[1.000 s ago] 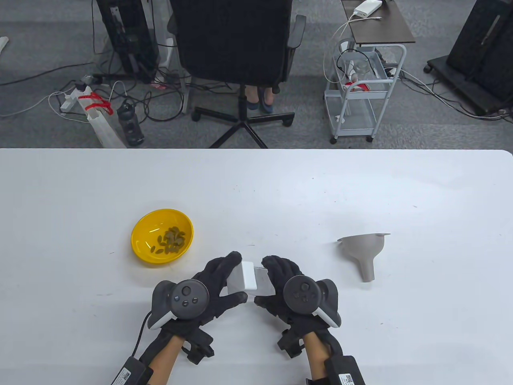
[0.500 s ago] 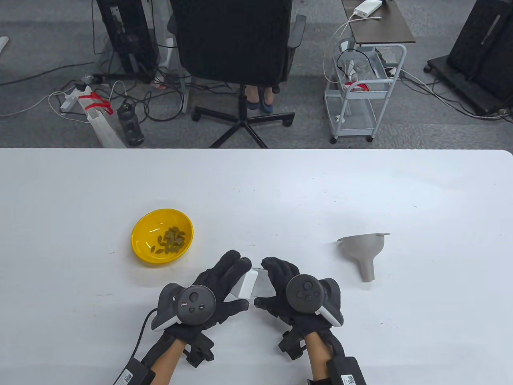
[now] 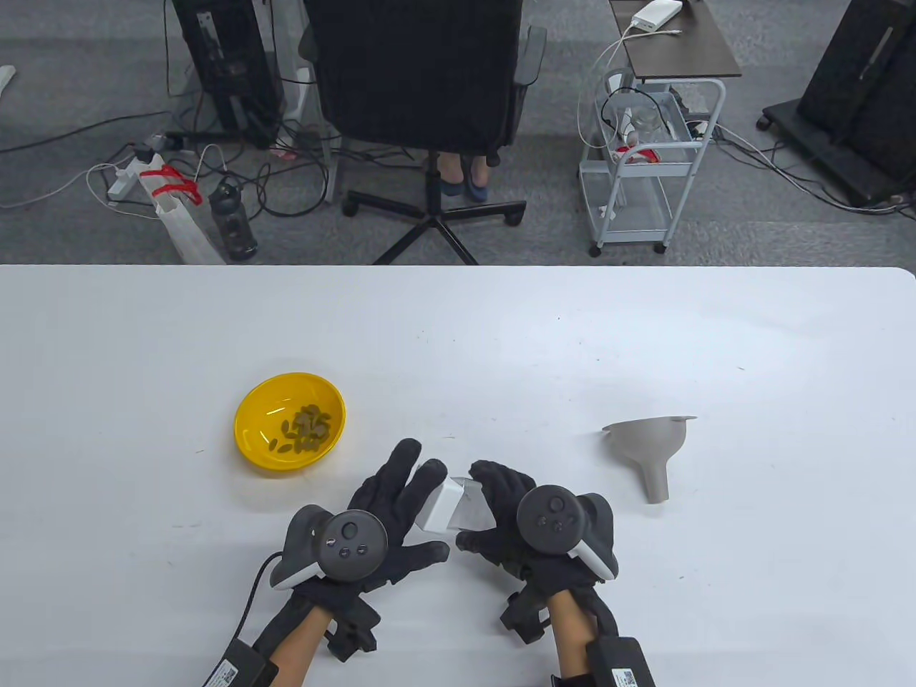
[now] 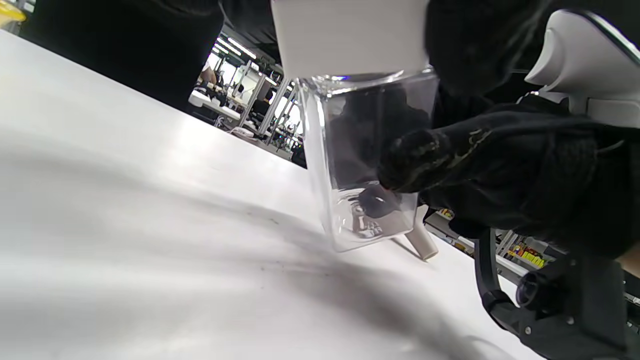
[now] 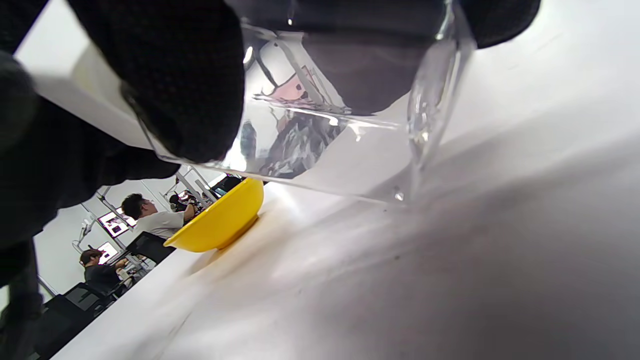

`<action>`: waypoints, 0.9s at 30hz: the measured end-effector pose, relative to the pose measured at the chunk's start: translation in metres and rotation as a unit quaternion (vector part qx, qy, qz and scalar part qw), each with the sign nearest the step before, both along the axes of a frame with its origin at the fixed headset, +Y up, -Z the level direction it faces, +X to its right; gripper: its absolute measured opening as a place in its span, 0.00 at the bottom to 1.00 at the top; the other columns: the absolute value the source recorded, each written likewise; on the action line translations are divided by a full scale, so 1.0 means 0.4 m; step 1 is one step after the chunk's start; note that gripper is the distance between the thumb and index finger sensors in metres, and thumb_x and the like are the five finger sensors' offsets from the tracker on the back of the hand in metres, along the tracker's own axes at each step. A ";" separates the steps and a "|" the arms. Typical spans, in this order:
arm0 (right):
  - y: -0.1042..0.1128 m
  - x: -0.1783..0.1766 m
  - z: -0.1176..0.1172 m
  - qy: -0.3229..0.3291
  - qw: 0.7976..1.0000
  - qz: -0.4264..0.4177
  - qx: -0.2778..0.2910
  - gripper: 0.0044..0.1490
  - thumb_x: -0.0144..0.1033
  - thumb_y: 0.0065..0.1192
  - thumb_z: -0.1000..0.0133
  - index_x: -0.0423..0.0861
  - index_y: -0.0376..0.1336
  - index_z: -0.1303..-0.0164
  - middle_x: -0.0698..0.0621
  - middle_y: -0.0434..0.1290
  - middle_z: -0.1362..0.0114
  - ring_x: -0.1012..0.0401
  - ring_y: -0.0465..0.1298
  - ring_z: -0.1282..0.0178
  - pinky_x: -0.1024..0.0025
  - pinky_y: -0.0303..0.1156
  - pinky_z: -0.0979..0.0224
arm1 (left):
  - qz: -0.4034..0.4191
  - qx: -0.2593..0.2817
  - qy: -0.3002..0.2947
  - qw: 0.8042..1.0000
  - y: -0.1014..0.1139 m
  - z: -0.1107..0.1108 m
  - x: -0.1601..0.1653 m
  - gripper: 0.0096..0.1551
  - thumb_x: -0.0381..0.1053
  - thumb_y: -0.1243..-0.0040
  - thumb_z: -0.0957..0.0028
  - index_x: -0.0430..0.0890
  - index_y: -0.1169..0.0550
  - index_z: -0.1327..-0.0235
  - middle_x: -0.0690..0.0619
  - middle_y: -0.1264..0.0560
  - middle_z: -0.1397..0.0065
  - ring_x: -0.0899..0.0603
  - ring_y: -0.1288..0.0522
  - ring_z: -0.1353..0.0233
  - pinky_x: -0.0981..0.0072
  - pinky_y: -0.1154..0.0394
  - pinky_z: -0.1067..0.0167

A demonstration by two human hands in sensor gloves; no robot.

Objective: Transfer raisins through funnel into coffee jar

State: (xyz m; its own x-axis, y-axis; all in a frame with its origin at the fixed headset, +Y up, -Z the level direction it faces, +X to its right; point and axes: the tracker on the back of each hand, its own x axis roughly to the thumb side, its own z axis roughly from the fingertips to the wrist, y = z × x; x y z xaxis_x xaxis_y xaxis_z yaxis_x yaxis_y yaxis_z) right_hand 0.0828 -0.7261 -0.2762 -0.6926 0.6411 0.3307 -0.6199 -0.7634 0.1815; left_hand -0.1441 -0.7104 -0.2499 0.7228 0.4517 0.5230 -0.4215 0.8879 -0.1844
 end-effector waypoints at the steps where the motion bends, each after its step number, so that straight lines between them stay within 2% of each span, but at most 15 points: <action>1: 0.000 -0.003 0.002 0.003 1.000 0.009 -0.001 0.59 0.49 0.79 0.49 0.49 0.44 0.18 0.38 0.55 0.15 0.35 0.59 0.18 0.31 0.60 0.23 | 0.002 0.004 0.012 1.000 0.004 0.001 -0.003 0.52 0.62 0.40 0.37 0.68 0.61 0.15 0.46 0.58 0.04 0.38 0.39 0.11 0.36 0.43 0.19; 3: -0.002 -0.004 0.003 0.009 1.000 0.024 -0.001 0.59 0.49 0.78 0.48 0.50 0.43 0.18 0.38 0.56 0.15 0.36 0.59 0.18 0.32 0.61 0.22 | -0.007 0.004 0.030 1.000 0.006 -0.004 -0.008 0.52 0.64 0.41 0.36 0.62 0.58 0.11 0.38 0.48 0.09 0.42 0.29 0.21 0.40 0.37 0.22; 5: -0.002 -0.004 0.003 0.010 1.000 0.023 -0.001 0.59 0.49 0.79 0.48 0.50 0.43 0.18 0.38 0.56 0.15 0.36 0.59 0.18 0.31 0.60 0.22 | -0.017 0.000 0.054 0.998 -0.001 -0.011 -0.020 0.55 0.73 0.49 0.37 0.53 0.58 0.09 0.38 0.38 0.17 0.50 0.24 0.32 0.44 0.31 0.27; 7: -0.003 -0.008 0.002 0.010 1.000 0.028 -0.002 0.59 0.49 0.79 0.48 0.49 0.43 0.18 0.38 0.56 0.15 0.36 0.59 0.18 0.31 0.60 0.22 | -0.004 -0.044 0.059 0.997 -0.008 -0.016 -0.027 0.58 0.78 0.54 0.40 0.49 0.58 0.09 0.40 0.35 0.20 0.49 0.23 0.34 0.43 0.31 0.28; 8: -0.005 -0.009 0.001 0.007 0.999 0.035 -0.003 0.59 0.50 0.78 0.48 0.49 0.43 0.18 0.38 0.56 0.15 0.35 0.59 0.18 0.31 0.61 0.23 | 0.006 -0.065 0.057 0.996 -0.011 -0.016 -0.027 0.60 0.79 0.55 0.41 0.49 0.61 0.09 0.39 0.36 0.18 0.46 0.24 0.31 0.40 0.33 0.27; 9: -0.006 -0.009 -0.001 0.006 0.999 0.032 -0.003 0.59 0.50 0.78 0.48 0.48 0.43 0.18 0.37 0.56 0.15 0.35 0.59 0.19 0.31 0.61 0.23 | 0.010 -0.070 0.051 0.996 -0.011 -0.015 -0.025 0.61 0.79 0.56 0.41 0.51 0.65 0.10 0.35 0.43 0.13 0.40 0.29 0.23 0.36 0.38 0.24; 11: -0.006 -0.009 -0.003 0.009 1.000 0.028 -0.007 0.59 0.50 0.78 0.48 0.48 0.43 0.18 0.37 0.56 0.16 0.35 0.59 0.19 0.32 0.61 0.23 | 0.001 -0.050 0.049 0.998 -0.006 -0.012 -0.020 0.62 0.80 0.54 0.42 0.57 0.70 0.14 0.33 0.60 0.06 0.30 0.45 0.11 0.30 0.45 0.20; 13: -0.005 -0.007 -0.002 0.012 1.000 0.026 -0.007 0.59 0.50 0.78 0.48 0.48 0.43 0.17 0.37 0.56 0.15 0.35 0.59 0.19 0.31 0.61 0.23 | -0.009 -0.025 0.022 0.999 0.000 -0.009 -0.015 0.61 0.78 0.50 0.42 0.61 0.71 0.16 0.38 0.68 0.06 0.28 0.53 0.08 0.29 0.50 0.19; 15: -0.006 -0.007 -0.002 0.013 1.000 0.018 -0.011 0.59 0.50 0.78 0.48 0.48 0.43 0.17 0.37 0.56 0.15 0.35 0.59 0.19 0.31 0.61 0.23 | 0.001 -0.024 -0.001 1.000 0.001 -0.006 -0.010 0.60 0.72 0.43 0.41 0.67 0.68 0.17 0.44 0.69 0.06 0.30 0.55 0.07 0.30 0.51 0.18; 17: -0.006 -0.007 -0.003 0.013 1.000 0.007 -0.013 0.59 0.50 0.78 0.48 0.48 0.43 0.17 0.37 0.56 0.16 0.35 0.60 0.19 0.32 0.61 0.23 | 0.004 -0.014 -0.004 1.000 0.003 -0.004 -0.007 0.56 0.65 0.38 0.39 0.70 0.62 0.16 0.49 0.63 0.04 0.36 0.47 0.07 0.33 0.48 0.17; 19: -0.008 -0.007 -0.003 0.019 1.000 0.018 -0.016 0.59 0.49 0.78 0.48 0.48 0.44 0.17 0.37 0.56 0.15 0.35 0.59 0.19 0.31 0.60 0.23 | 0.000 0.000 0.013 1.000 0.009 -0.003 -0.008 0.53 0.63 0.37 0.39 0.69 0.57 0.14 0.48 0.56 0.04 0.39 0.38 0.12 0.38 0.42 0.19; 22: -0.009 -0.009 -0.003 0.021 0.999 0.030 -0.015 0.59 0.49 0.78 0.48 0.49 0.44 0.18 0.38 0.56 0.15 0.36 0.59 0.18 0.31 0.61 0.23 | 0.004 -0.016 0.042 0.999 0.006 -0.008 -0.013 0.54 0.73 0.47 0.39 0.58 0.56 0.09 0.36 0.44 0.09 0.41 0.27 0.23 0.43 0.33 0.25; 23: -0.008 -0.010 -0.003 0.020 0.999 0.022 -0.017 0.59 0.49 0.78 0.48 0.49 0.44 0.18 0.37 0.56 0.15 0.35 0.59 0.18 0.31 0.60 0.23 | 0.018 -0.020 0.055 0.998 0.004 -0.010 -0.018 0.54 0.75 0.51 0.39 0.55 0.56 0.09 0.36 0.40 0.11 0.44 0.24 0.28 0.45 0.31 0.27; 25: -0.008 -0.010 -0.003 0.019 0.999 0.026 -0.014 0.59 0.49 0.78 0.48 0.49 0.44 0.18 0.38 0.56 0.15 0.35 0.59 0.18 0.31 0.61 0.23 | 0.034 -0.048 0.063 0.996 0.004 -0.014 -0.027 0.57 0.78 0.56 0.40 0.50 0.58 0.08 0.35 0.37 0.13 0.44 0.23 0.31 0.45 0.30 0.30; 27: -0.009 -0.010 -0.003 0.017 0.999 0.032 -0.014 0.59 0.50 0.78 0.48 0.48 0.44 0.17 0.37 0.56 0.15 0.35 0.59 0.18 0.32 0.61 0.23 | 0.037 -0.082 0.057 0.994 0.004 -0.015 -0.032 0.60 0.80 0.57 0.41 0.50 0.63 0.09 0.34 0.41 0.12 0.39 0.26 0.26 0.41 0.34 0.27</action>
State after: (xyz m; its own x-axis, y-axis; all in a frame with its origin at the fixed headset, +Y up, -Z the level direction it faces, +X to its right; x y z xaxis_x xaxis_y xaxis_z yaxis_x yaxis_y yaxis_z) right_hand 0.0787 -0.7297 -0.2773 -0.7207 0.6059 0.3368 -0.5638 -0.7950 0.2239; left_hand -0.1569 -0.7087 -0.2559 0.7347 0.5782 0.3547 -0.5104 0.8157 -0.2723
